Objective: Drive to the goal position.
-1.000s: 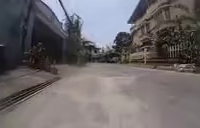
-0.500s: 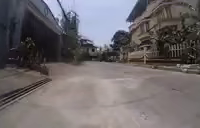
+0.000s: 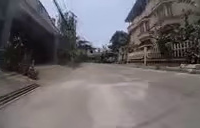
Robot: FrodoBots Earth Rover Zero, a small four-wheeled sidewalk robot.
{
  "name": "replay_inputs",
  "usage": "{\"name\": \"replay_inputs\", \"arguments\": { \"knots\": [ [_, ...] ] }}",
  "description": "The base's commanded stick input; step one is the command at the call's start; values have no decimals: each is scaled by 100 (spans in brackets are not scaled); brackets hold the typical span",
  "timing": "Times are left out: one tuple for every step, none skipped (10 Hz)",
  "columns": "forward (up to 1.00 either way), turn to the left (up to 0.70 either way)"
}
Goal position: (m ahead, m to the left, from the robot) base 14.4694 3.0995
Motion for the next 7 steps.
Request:
{"name": "replay_inputs", "arguments": {
  "knots": [
    [100,0],
    [100,0],
    [100,0],
    [100,-1],
    [100,-2],
    [100,-2],
    [100,-2]
  ]
}}
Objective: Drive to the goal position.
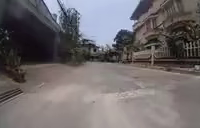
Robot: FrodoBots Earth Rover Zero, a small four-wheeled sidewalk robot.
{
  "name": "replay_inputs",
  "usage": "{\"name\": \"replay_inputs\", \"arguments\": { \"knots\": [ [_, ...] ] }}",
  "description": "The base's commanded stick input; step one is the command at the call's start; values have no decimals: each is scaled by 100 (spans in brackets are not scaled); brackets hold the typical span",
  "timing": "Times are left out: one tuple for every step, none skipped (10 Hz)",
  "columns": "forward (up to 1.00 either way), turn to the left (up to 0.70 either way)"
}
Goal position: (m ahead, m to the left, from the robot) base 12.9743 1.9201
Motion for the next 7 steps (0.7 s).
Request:
{"name": "replay_inputs", "arguments": {
  "knots": [
    [100,-2],
    [100,-2],
    [100,-2],
    [100,-2],
    [100,-2],
    [100,-2],
    [100,-2]
  ]
}}
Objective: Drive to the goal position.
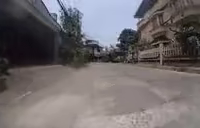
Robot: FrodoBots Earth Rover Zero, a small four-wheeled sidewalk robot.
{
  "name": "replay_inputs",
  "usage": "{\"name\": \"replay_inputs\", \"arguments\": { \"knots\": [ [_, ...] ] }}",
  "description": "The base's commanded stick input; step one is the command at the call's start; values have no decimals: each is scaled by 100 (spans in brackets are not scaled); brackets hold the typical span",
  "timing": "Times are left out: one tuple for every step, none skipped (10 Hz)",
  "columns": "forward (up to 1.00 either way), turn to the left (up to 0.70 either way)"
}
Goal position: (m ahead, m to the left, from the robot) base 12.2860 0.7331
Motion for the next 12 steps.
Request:
{"name": "replay_inputs", "arguments": {
  "knots": [
    [100,-2],
    [100,-2],
    [100,-2],
    [100,-2],
    [100,-2],
    [100,-2],
    [100,-2],
    [100,-2],
    [100,-2],
    [100,-2],
    [100,-2],
    [100,-2]
  ]
}}
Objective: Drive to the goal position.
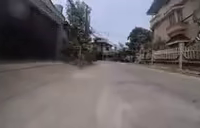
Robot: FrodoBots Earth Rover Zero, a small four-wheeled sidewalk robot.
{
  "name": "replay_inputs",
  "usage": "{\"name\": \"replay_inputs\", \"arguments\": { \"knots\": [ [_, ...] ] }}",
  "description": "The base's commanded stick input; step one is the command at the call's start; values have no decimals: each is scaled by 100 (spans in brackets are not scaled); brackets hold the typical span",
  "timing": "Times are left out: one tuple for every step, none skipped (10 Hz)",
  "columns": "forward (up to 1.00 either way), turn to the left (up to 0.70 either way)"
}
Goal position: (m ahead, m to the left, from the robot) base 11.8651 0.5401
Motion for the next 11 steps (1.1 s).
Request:
{"name": "replay_inputs", "arguments": {
  "knots": [
    [100,-2],
    [100,-2],
    [100,-2],
    [100,-29],
    [100,-40],
    [100,-37],
    [100,-30],
    [100,-4],
    [100,-3],
    [100,-2],
    [100,-2]
  ]
}}
